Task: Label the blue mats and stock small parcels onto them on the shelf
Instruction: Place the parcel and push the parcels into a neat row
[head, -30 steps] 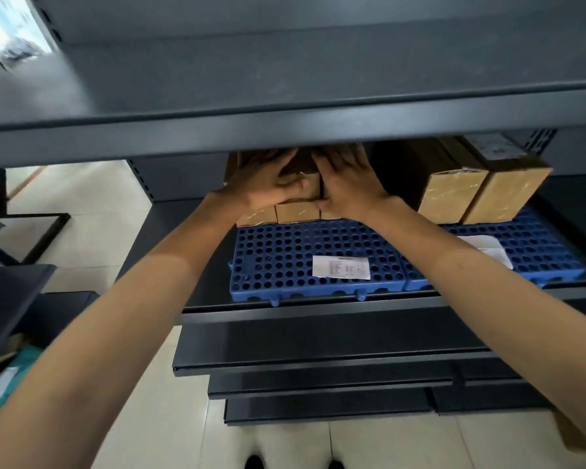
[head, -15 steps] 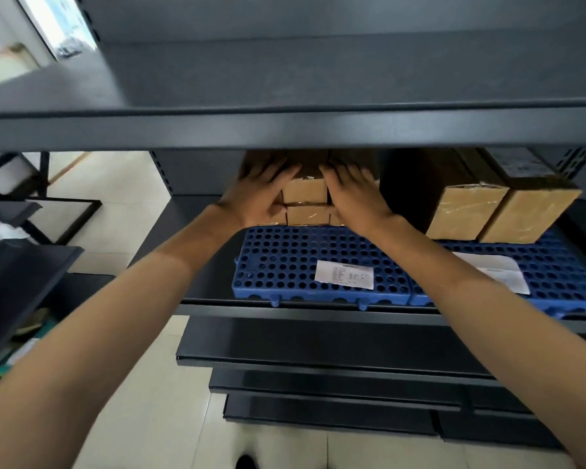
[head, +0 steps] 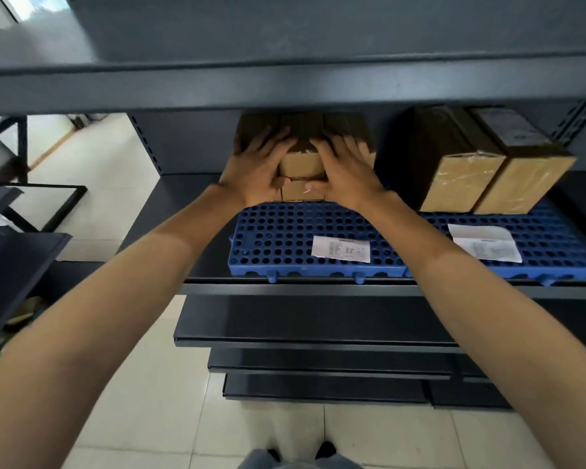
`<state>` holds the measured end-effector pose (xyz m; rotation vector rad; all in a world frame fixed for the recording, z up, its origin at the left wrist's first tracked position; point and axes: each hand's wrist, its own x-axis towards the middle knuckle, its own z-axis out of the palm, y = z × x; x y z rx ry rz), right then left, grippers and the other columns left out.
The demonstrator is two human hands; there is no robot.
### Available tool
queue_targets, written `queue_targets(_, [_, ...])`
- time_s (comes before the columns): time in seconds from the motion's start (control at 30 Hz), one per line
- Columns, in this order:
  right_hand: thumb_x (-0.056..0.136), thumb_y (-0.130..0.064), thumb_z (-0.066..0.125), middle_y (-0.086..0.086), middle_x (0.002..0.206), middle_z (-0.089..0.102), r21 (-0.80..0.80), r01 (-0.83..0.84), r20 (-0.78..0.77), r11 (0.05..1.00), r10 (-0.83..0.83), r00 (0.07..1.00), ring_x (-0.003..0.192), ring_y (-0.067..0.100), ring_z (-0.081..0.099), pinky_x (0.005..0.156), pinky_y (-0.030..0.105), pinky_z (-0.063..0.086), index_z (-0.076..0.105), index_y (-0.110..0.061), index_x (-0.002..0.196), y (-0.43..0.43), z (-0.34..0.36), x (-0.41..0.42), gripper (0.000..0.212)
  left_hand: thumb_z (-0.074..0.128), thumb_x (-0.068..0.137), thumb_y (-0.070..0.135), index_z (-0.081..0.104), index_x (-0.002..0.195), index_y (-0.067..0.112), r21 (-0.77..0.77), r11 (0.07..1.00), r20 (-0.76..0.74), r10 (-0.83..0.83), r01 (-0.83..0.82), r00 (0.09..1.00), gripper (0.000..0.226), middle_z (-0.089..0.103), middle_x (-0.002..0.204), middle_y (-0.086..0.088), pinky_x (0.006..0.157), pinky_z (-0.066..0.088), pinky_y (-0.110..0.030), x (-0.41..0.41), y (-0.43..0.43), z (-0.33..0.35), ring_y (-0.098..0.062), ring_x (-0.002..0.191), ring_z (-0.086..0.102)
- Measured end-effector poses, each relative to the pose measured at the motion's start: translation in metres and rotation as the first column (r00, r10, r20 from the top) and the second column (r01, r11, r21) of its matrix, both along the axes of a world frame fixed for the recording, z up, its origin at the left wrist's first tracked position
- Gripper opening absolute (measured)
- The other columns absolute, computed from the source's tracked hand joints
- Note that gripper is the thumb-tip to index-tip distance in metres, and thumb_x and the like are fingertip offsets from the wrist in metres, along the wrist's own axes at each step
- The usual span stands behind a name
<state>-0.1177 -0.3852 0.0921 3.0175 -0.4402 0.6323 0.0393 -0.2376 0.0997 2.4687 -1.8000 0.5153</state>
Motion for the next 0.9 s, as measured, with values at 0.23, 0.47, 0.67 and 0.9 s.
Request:
queue_targets(0.23, [0.085, -0.053, 0.058, 0.018, 0.144, 0.045, -0.077, 0.086, 0.003, 0.993, -0.086, 0.996, 0.131, 0.035, 0.040, 0.113, 0.048, 0.019, 0.041, -0.014, 0.141, 0.009, 0.009, 0.000, 0.070, 0.064, 0.085, 0.042, 0.007, 0.153, 0.024, 0.026, 0.999, -0.064, -0.025, 0.026, 0.998, 0.090, 0.015, 0.161, -0.003, 0.115, 0.017, -0.056, 0.002, -0.001, 0.009, -0.027, 0.147, 0.016])
queue_targets(0.47, [0.085, -0.055, 0.054, 0.015, 0.154, 0.034, -0.144, 0.112, -0.085, 0.983, -0.125, 0.988, 0.144, 0.032, 0.026, 0.118, 0.057, 0.000, 0.029, -0.018, 0.149, 0.010, 0.015, 0.003, 0.078, 0.066, 0.084, 0.044, 0.000, 0.153, 0.021, 0.059, 0.998, -0.125, 0.032, -0.025, 0.992, 0.099, 0.007, 0.162, -0.003, 0.118, 0.014, -0.049, -0.002, -0.006, 0.018, -0.025, 0.148, 0.010])
queue_targets(0.67, [0.083, -0.052, 0.059, 0.009, 0.155, 0.034, -0.140, 0.138, -0.110, 0.980, -0.154, 0.982, 0.146, 0.029, 0.024, 0.117, 0.061, -0.001, 0.029, -0.021, 0.149, 0.009, 0.020, 0.003, 0.079, 0.067, 0.083, 0.047, -0.002, 0.153, 0.024, 0.093, 0.996, -0.147, 0.030, -0.016, 0.989, 0.101, 0.002, 0.163, -0.003, 0.119, 0.011, -0.049, -0.006, -0.006, 0.026, -0.025, 0.149, 0.005])
queue_targets(0.9, [0.080, -0.056, 0.059, 0.010, 0.156, 0.031, -0.159, 0.192, -0.088, 0.968, -0.208, 0.974, 0.145, 0.034, 0.024, 0.116, 0.063, 0.006, 0.026, -0.025, 0.150, 0.010, 0.021, -0.008, 0.084, 0.064, 0.081, 0.056, -0.001, 0.153, 0.025, 0.083, 0.996, -0.102, -0.004, 0.013, 0.995, 0.102, 0.001, 0.163, -0.004, 0.118, 0.006, -0.050, -0.006, -0.004, 0.027, -0.026, 0.149, 0.001])
